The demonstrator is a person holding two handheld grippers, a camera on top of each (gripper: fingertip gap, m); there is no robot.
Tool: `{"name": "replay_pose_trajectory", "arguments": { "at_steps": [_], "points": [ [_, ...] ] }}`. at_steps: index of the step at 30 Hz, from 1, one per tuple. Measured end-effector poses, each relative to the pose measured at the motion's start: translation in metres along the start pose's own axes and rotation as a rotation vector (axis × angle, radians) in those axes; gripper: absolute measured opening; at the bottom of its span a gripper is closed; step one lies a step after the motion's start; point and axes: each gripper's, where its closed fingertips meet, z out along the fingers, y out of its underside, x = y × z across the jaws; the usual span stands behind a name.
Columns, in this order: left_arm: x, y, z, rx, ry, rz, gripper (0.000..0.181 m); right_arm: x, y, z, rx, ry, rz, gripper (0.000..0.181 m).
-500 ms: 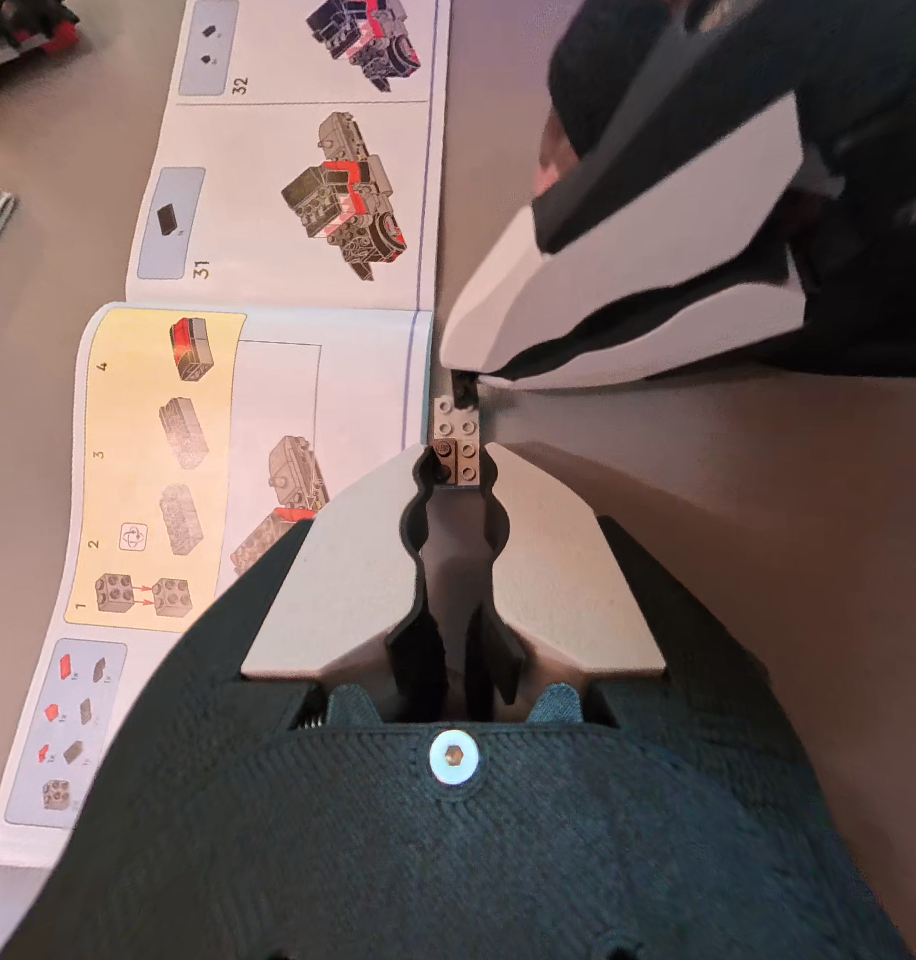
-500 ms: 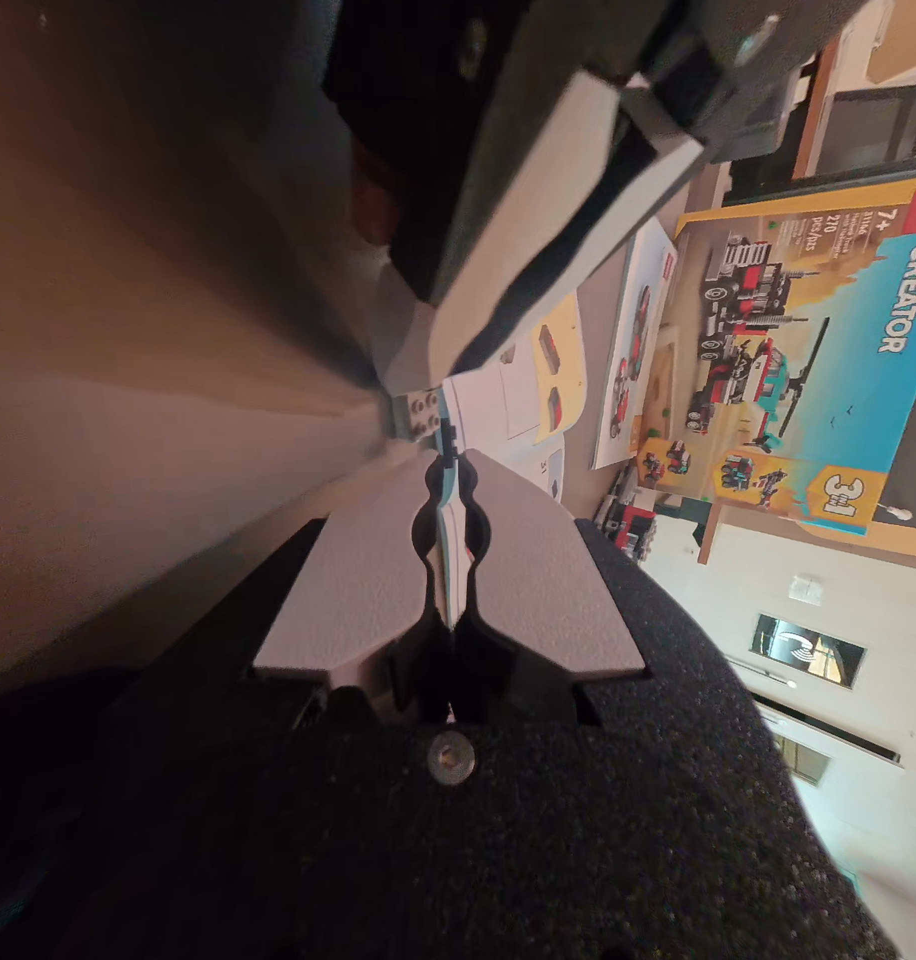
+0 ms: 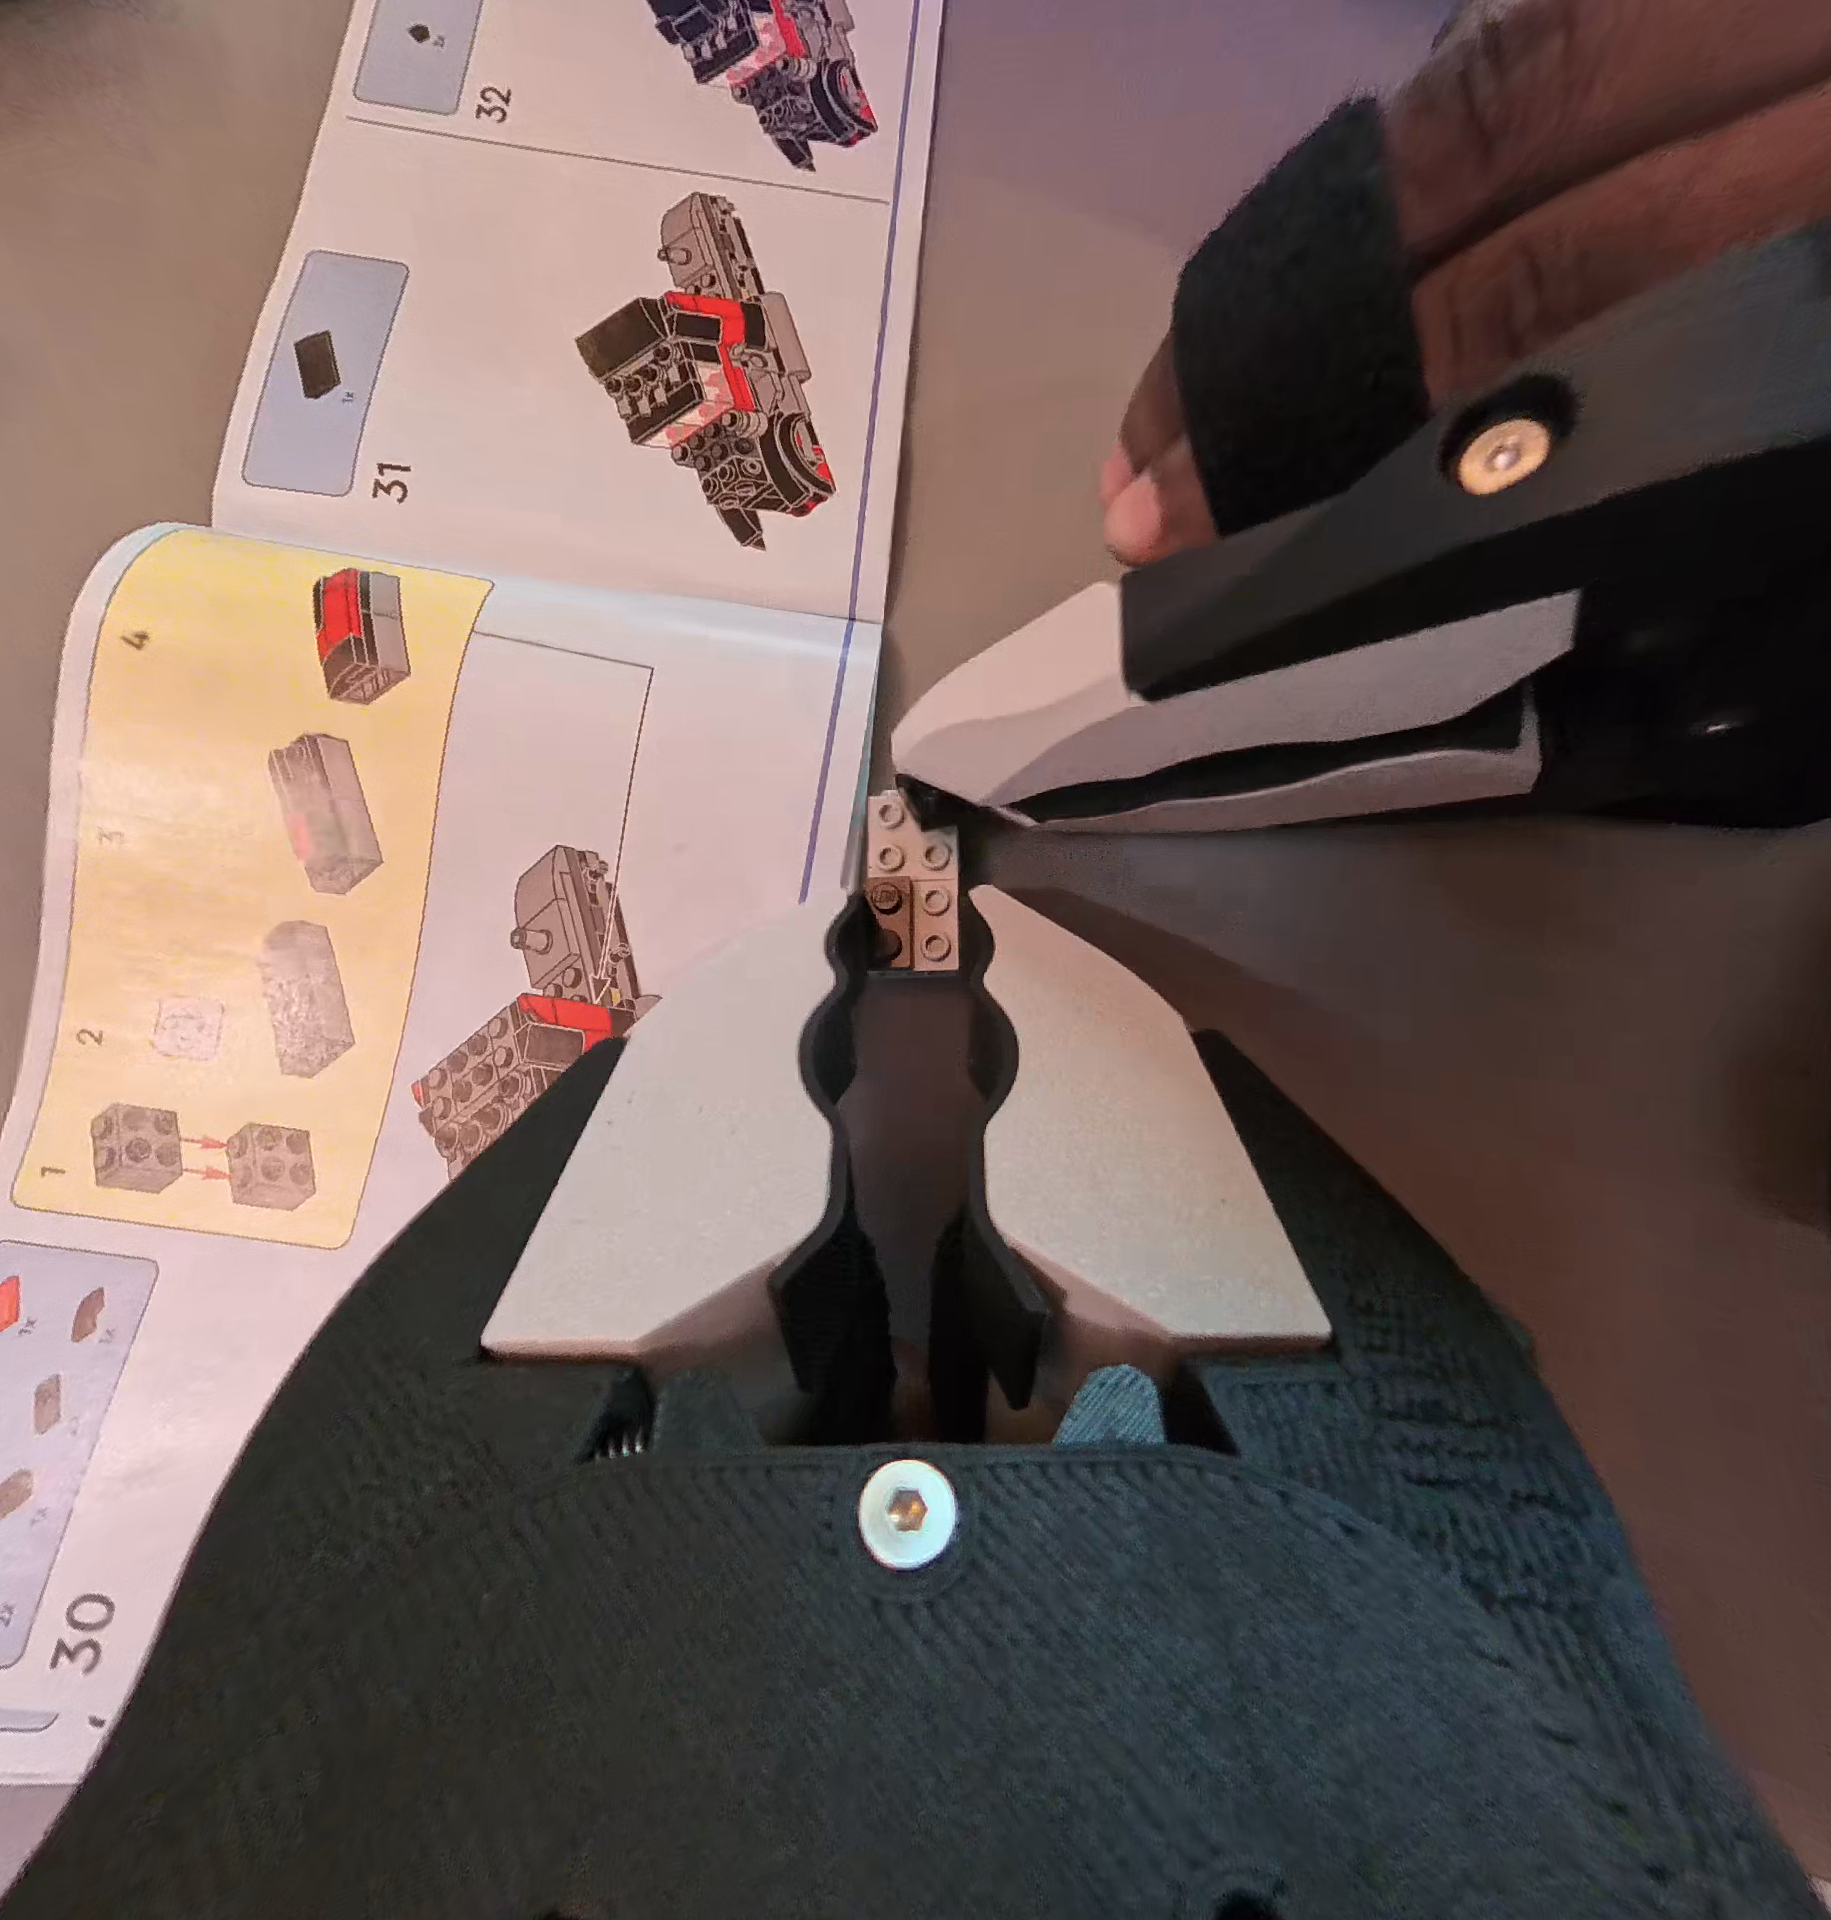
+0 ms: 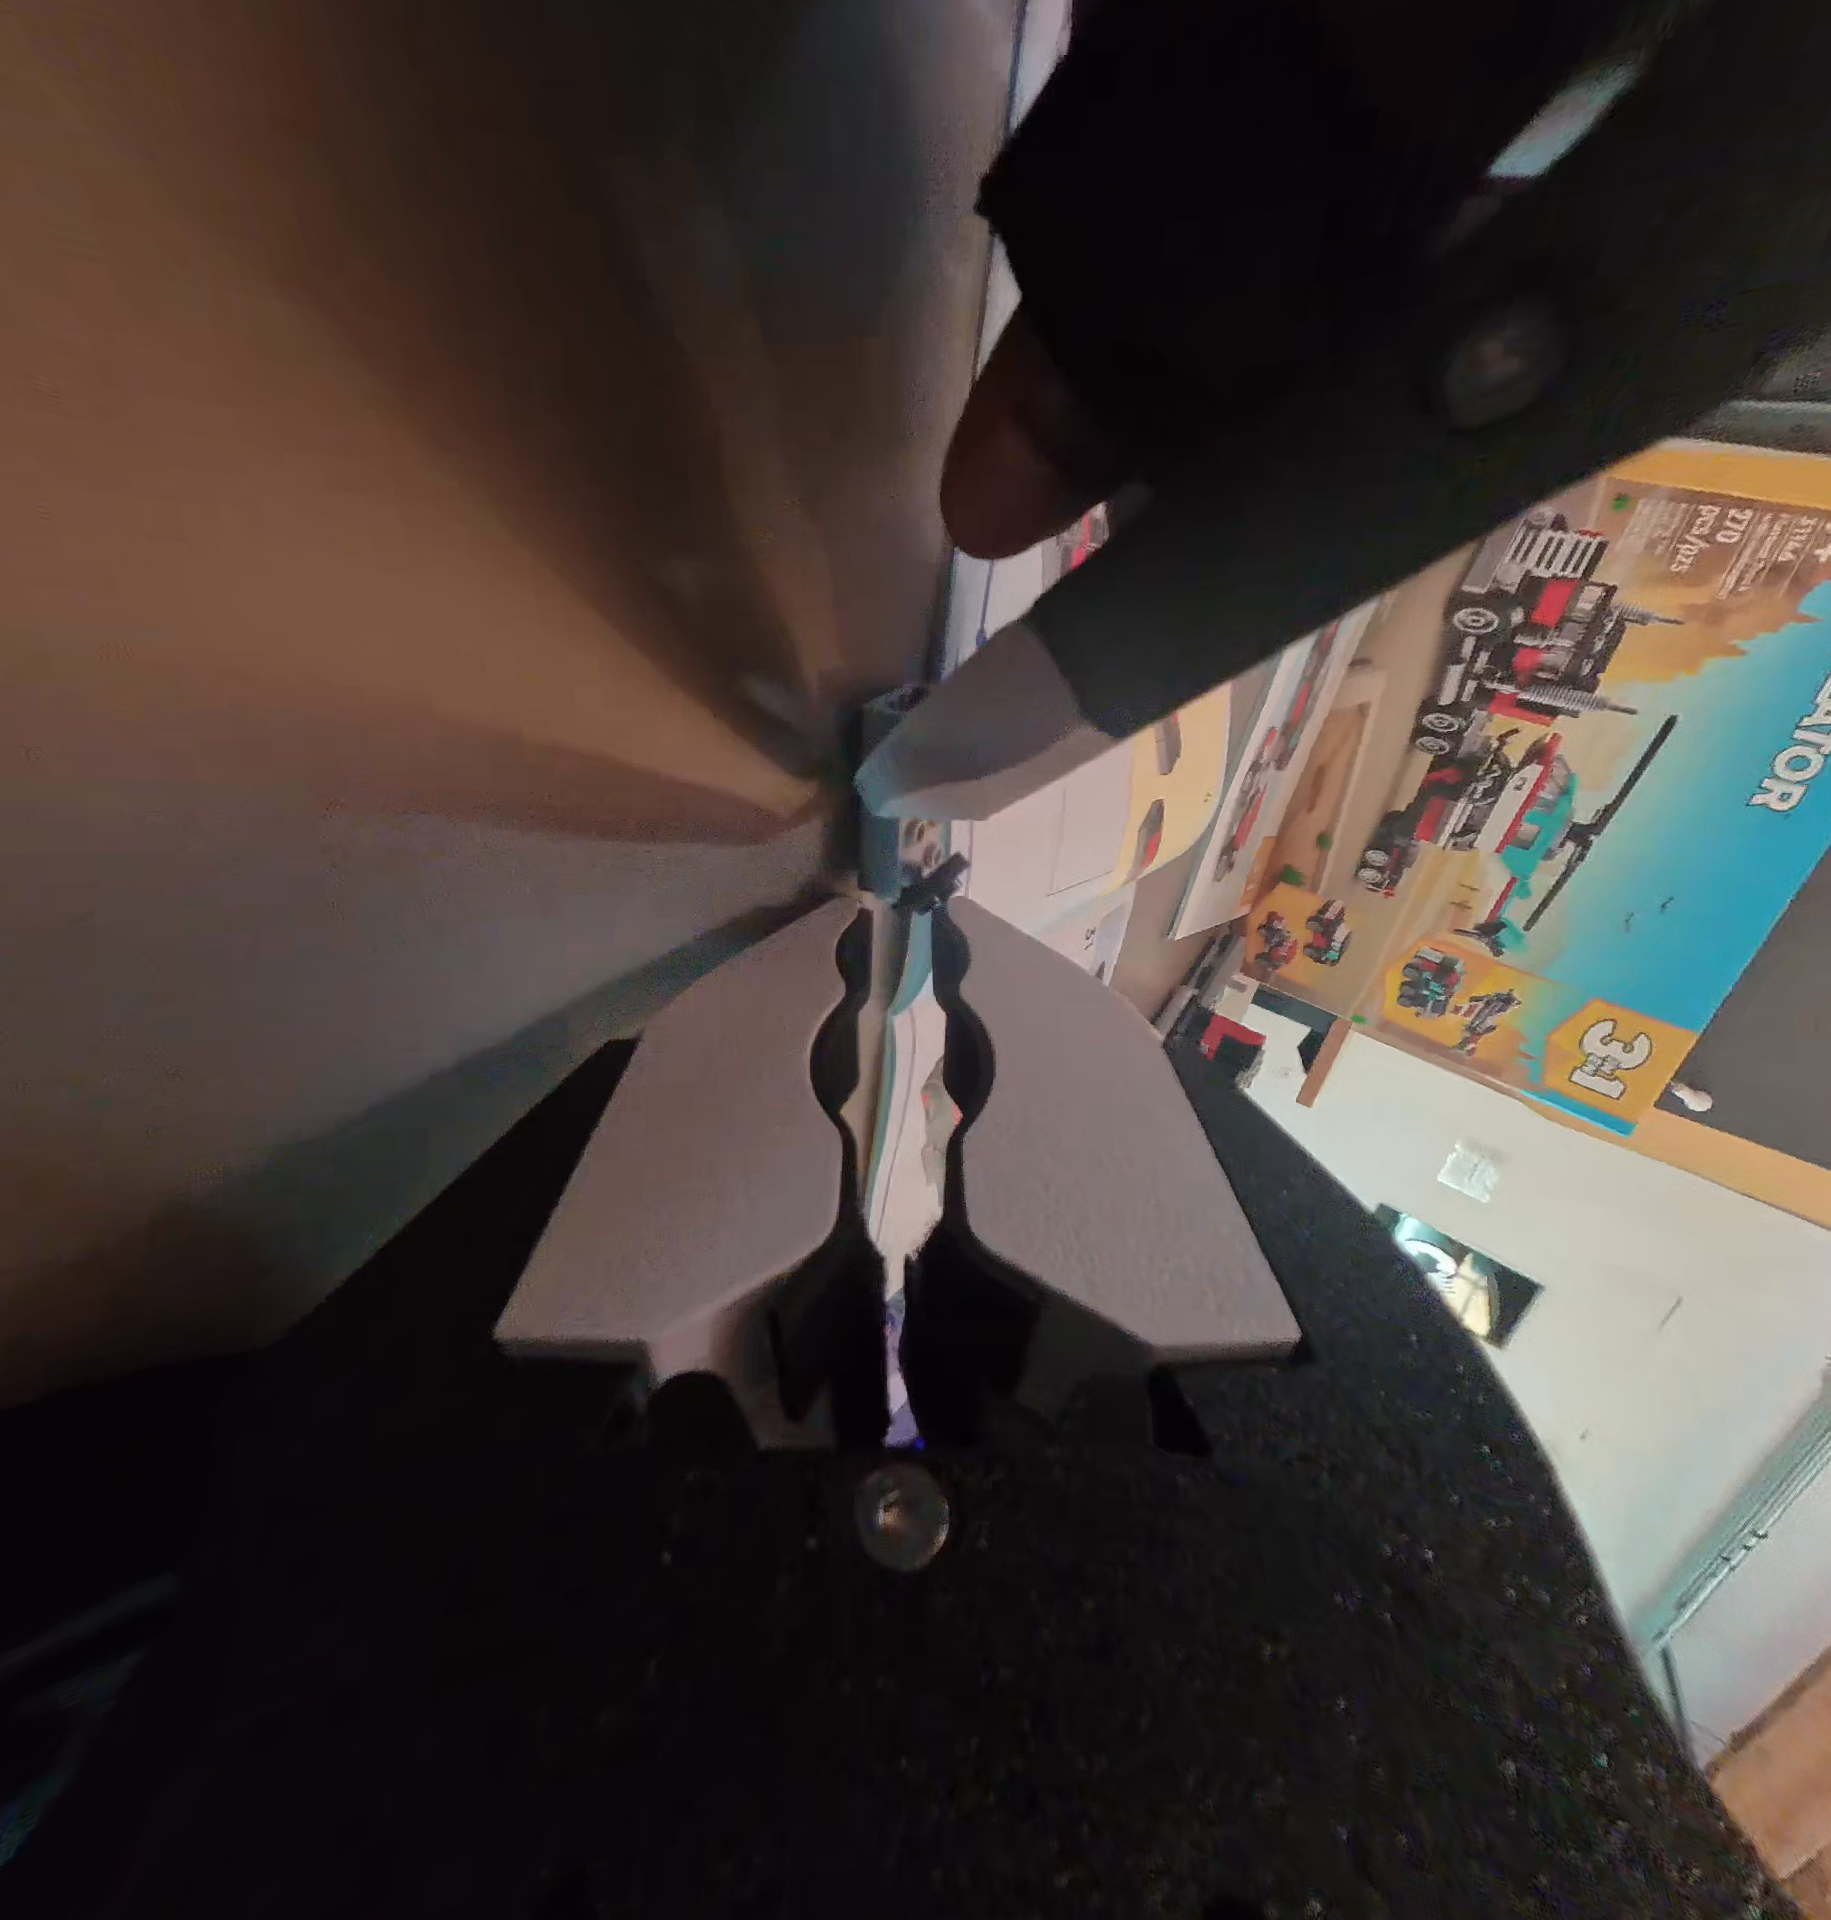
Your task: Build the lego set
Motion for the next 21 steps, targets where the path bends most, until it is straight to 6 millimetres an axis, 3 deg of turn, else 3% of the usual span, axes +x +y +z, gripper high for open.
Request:
{"name": "replay_pose_trajectory", "arguments": {
  "at_steps": [12,21],
  "points": [
    [-0.0011,-0.0001,0.0001,-0.001,-0.027,0.013,0.017,0.0012,-0.0073,-0.0037,-0.012,-0.084,-0.01,0.009],
    [0.0004,0.0,0.0002,0.003,-0.02,0.026,0.017,0.0006,-0.0056,-0.0015,-0.021,-0.074,-0.13,0.009]
  ]
}}
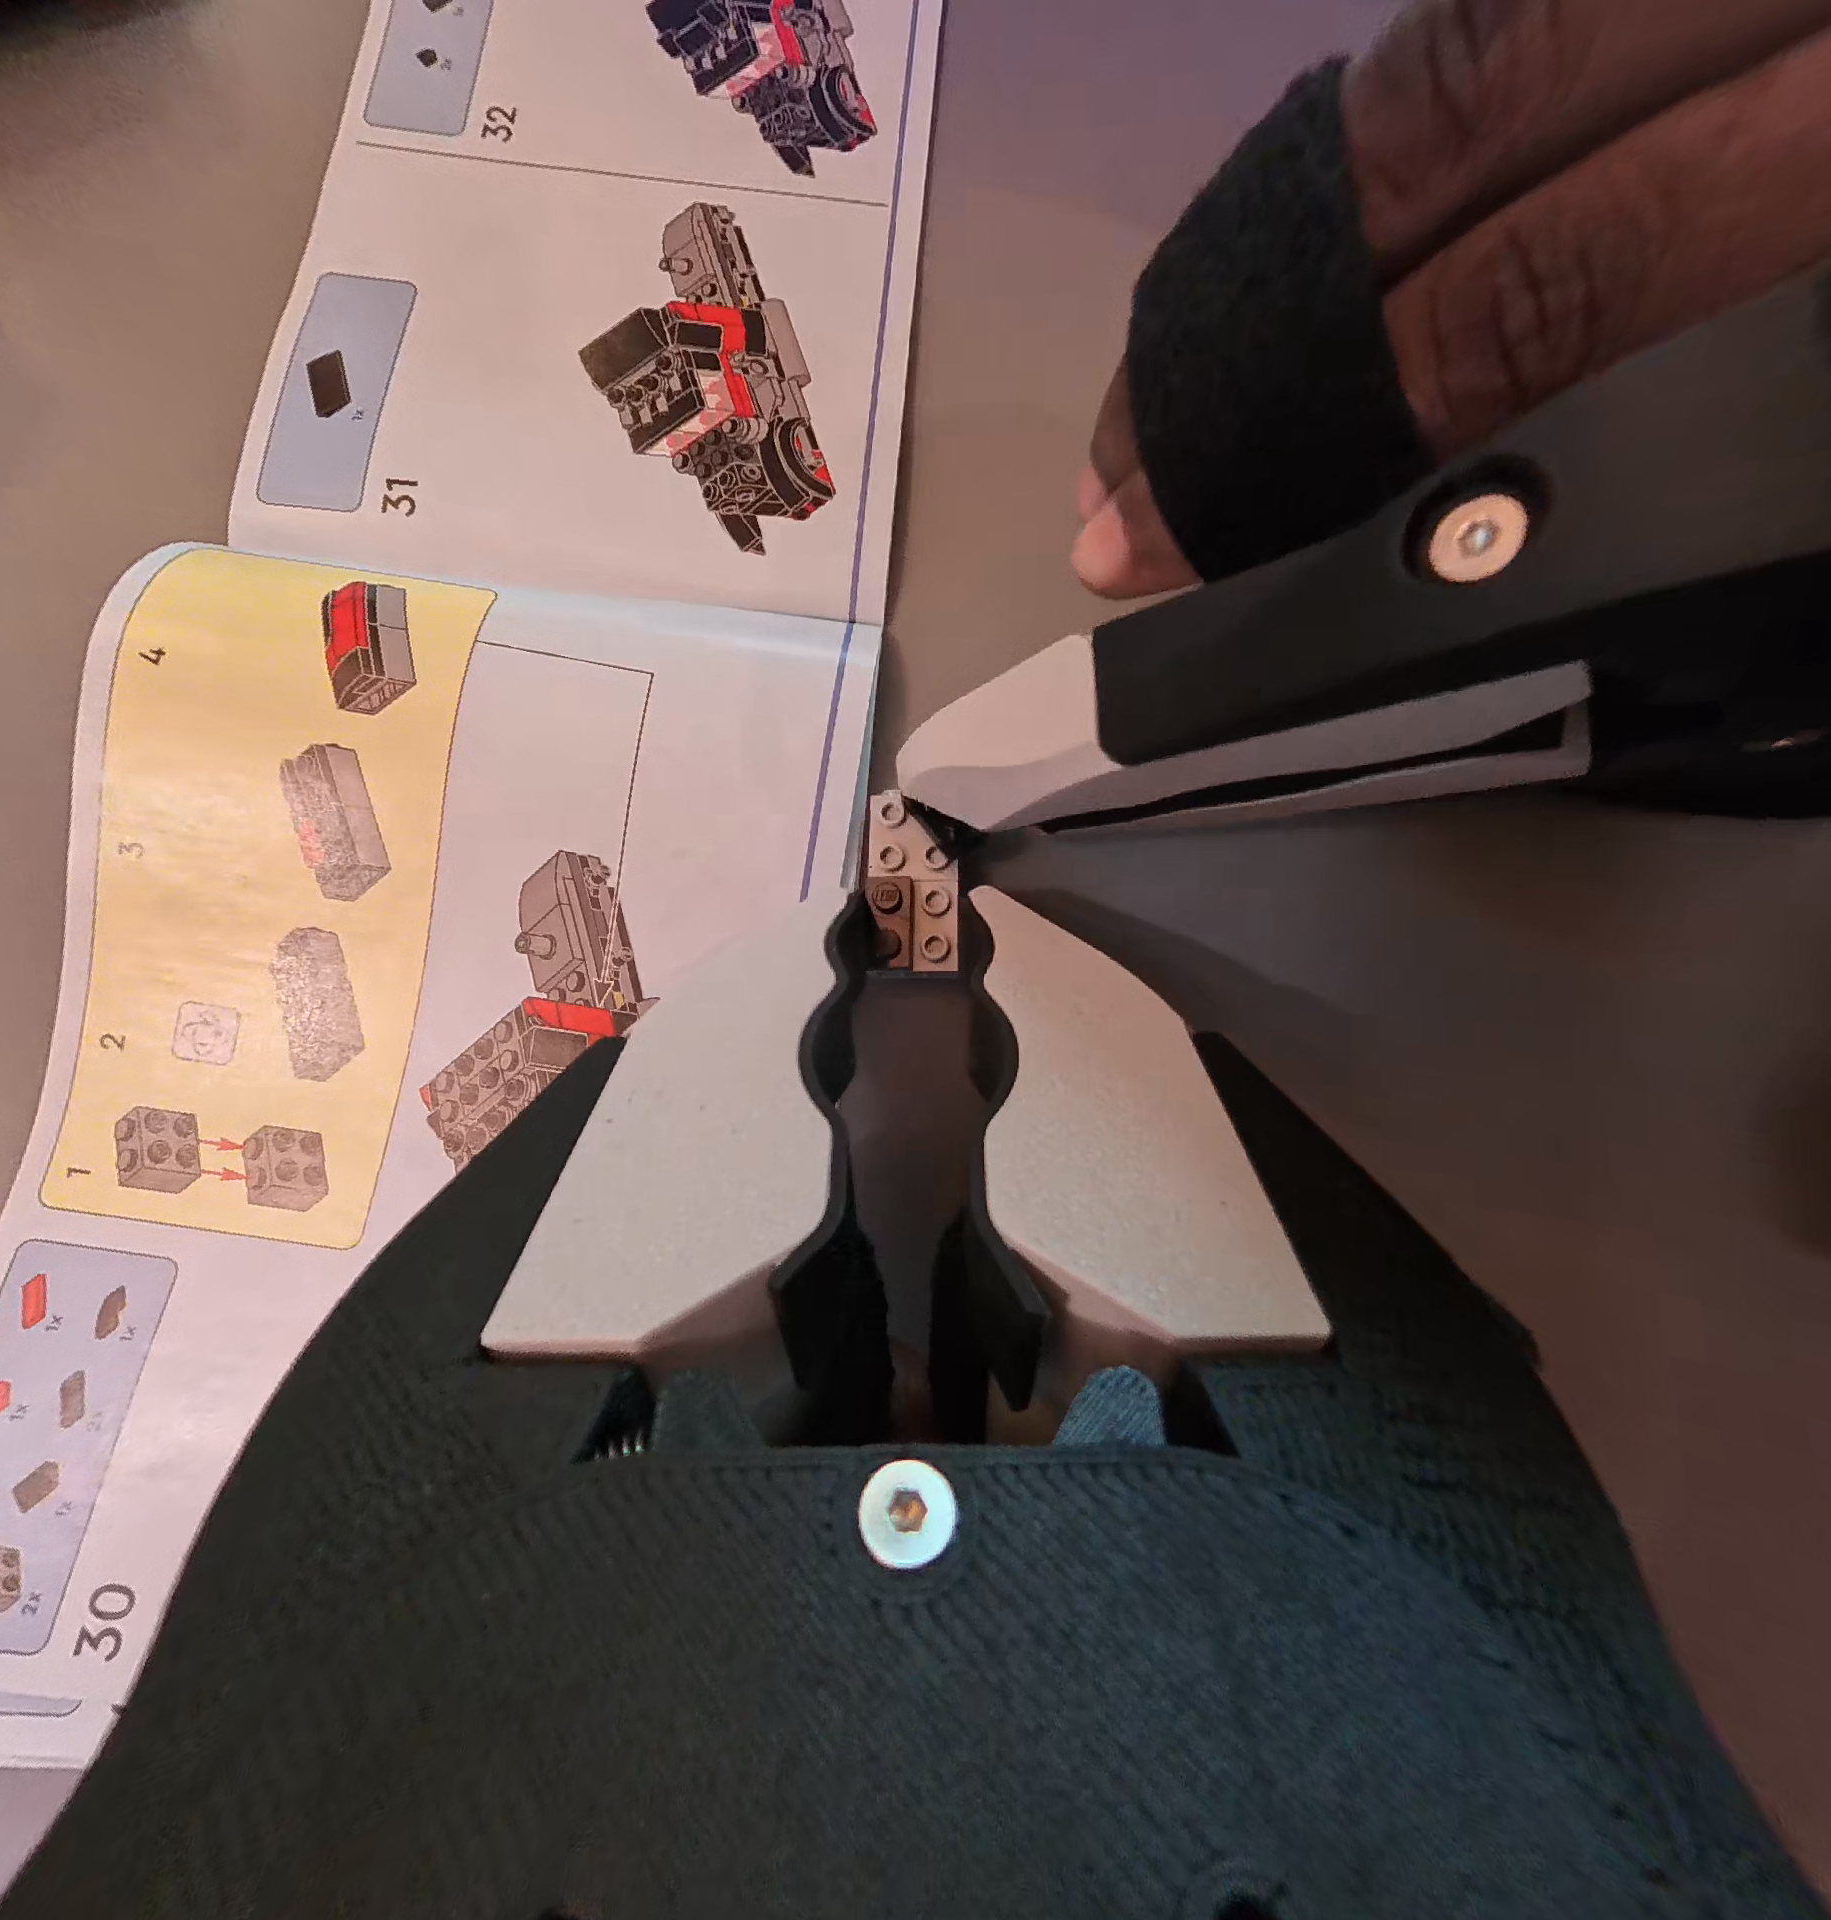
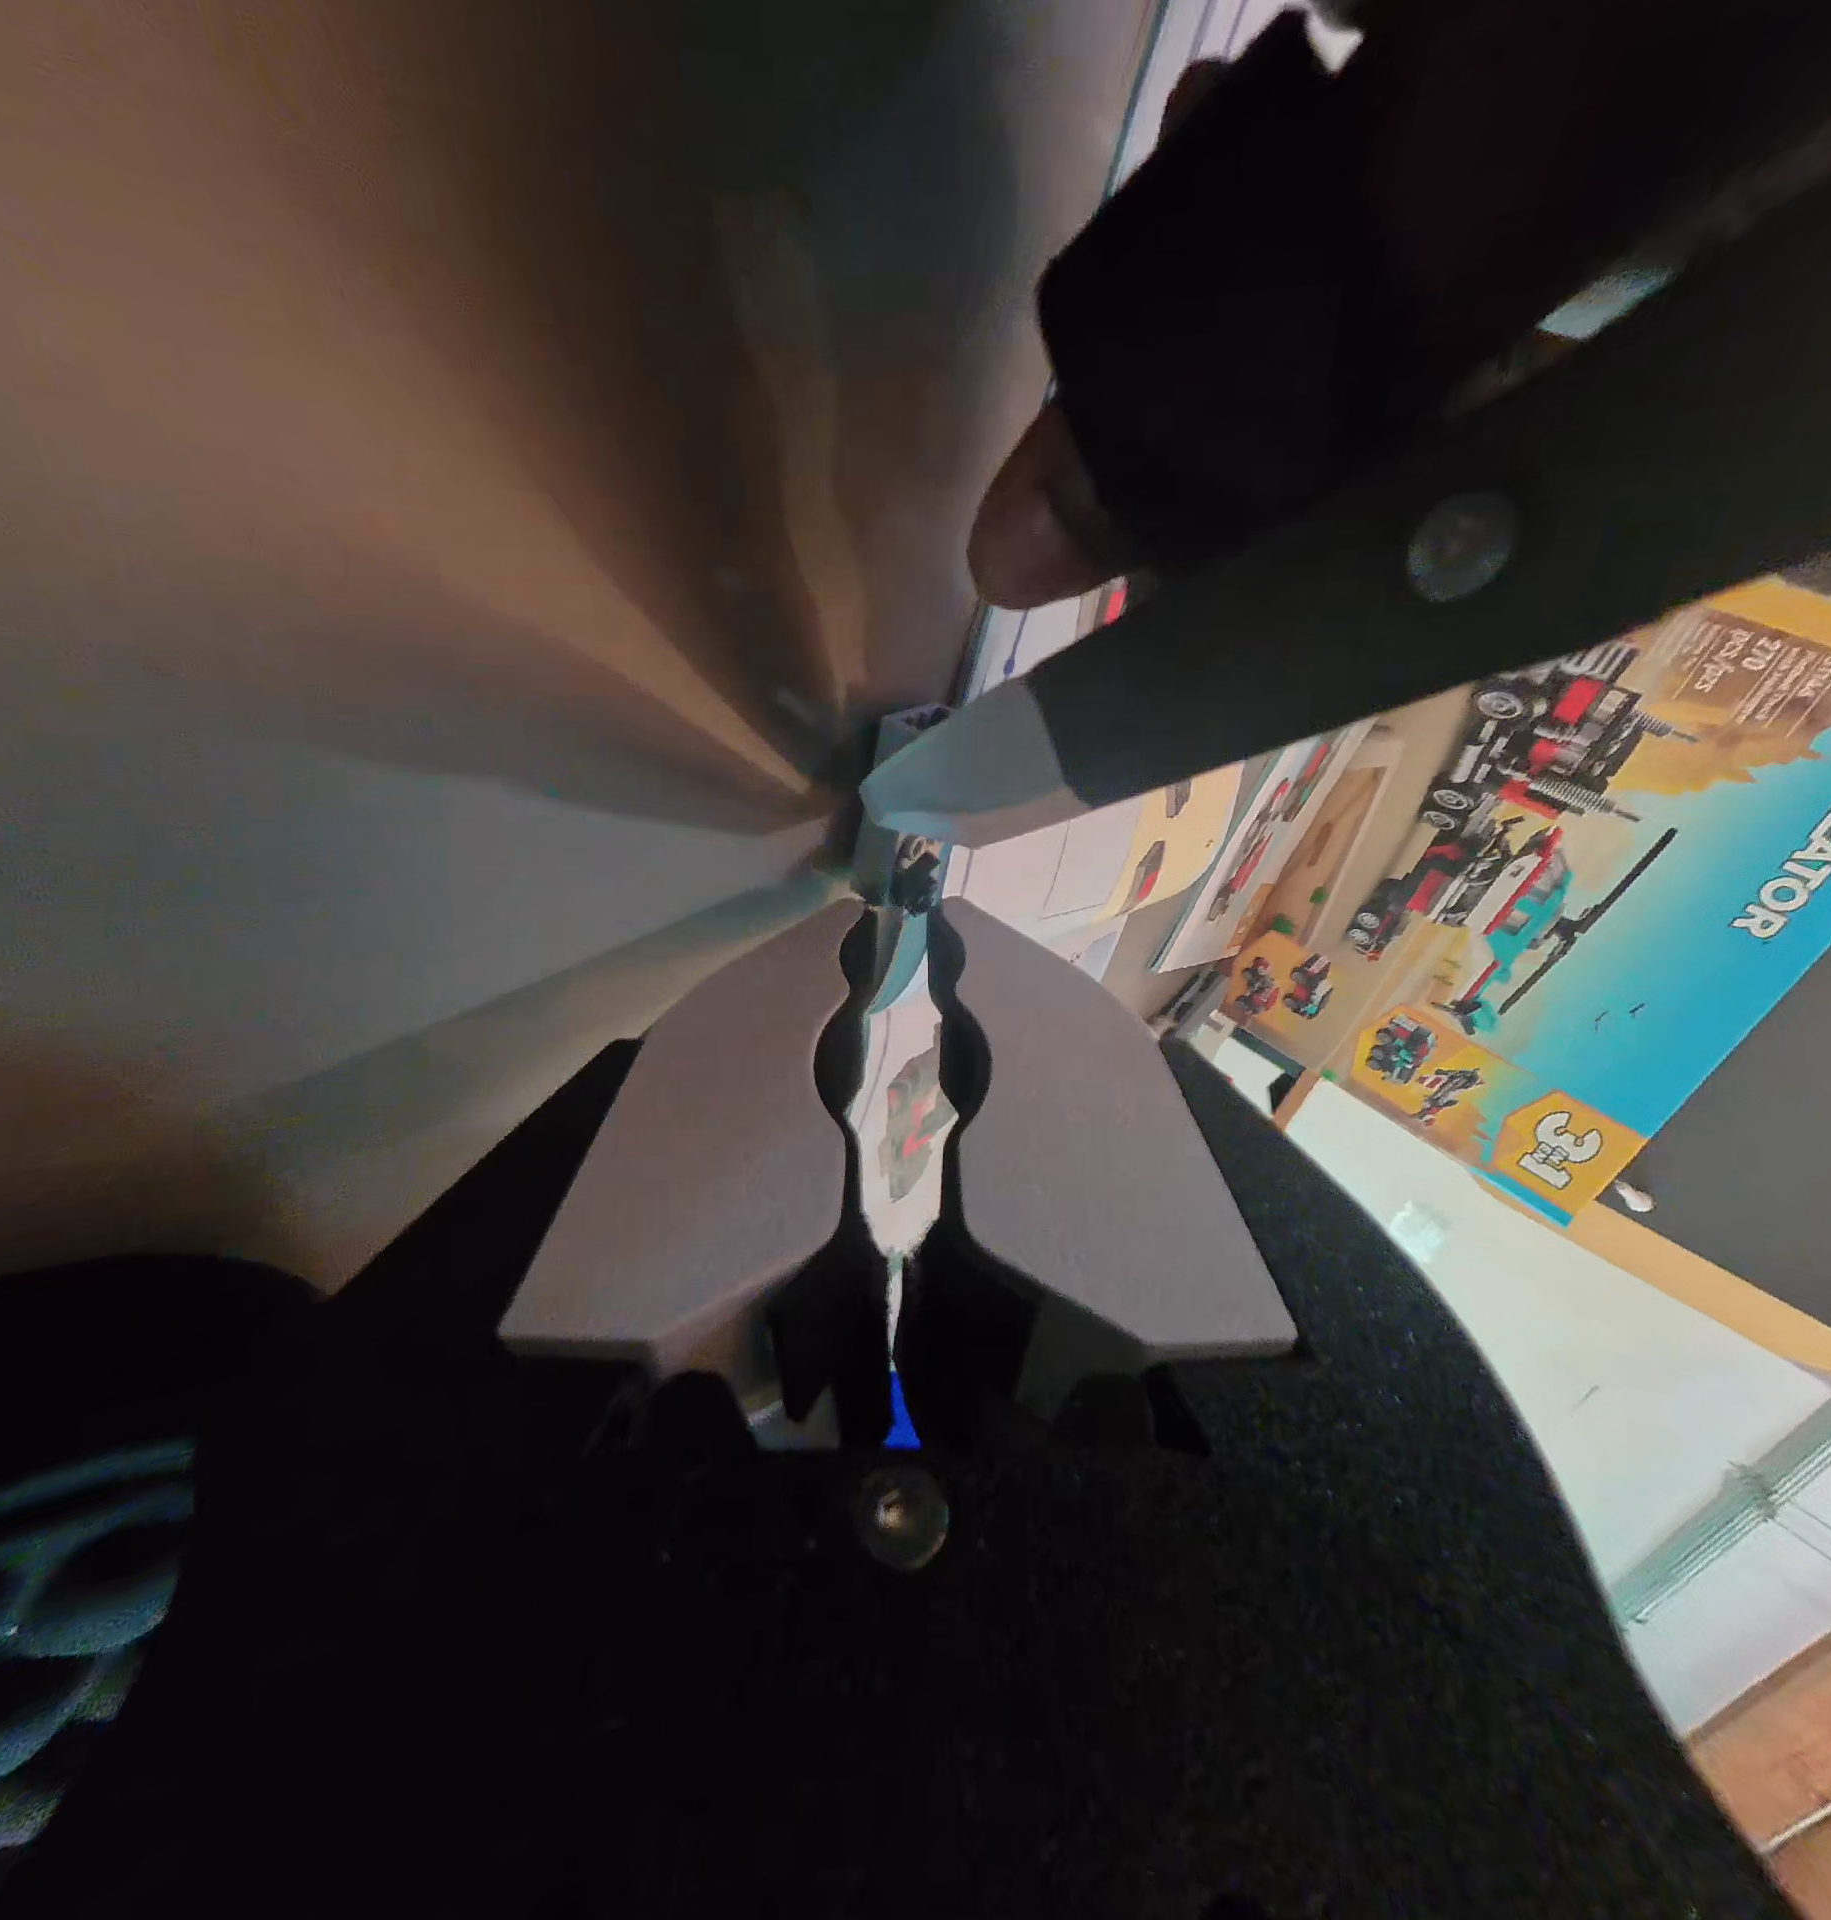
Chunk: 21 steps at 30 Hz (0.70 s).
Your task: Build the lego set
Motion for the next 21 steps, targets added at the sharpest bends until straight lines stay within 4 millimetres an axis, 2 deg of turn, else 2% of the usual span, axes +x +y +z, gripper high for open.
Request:
{"name": "replay_pose_trajectory", "arguments": {
  "at_steps": [12,21],
  "points": [
    [-0.0014,0.0003,0.0001,0.001,-0.028,0.015,0.017,0.0018,-0.0024,-0.002,-0.014,-0.073,0.107,0.012],
    [-0.001,0.0004,0.0003,0.001,-0.032,0.028,0.017,0.0019,-0.0048,-0.0073,0.139,-0.185,0.349,0.013]
  ]
}}
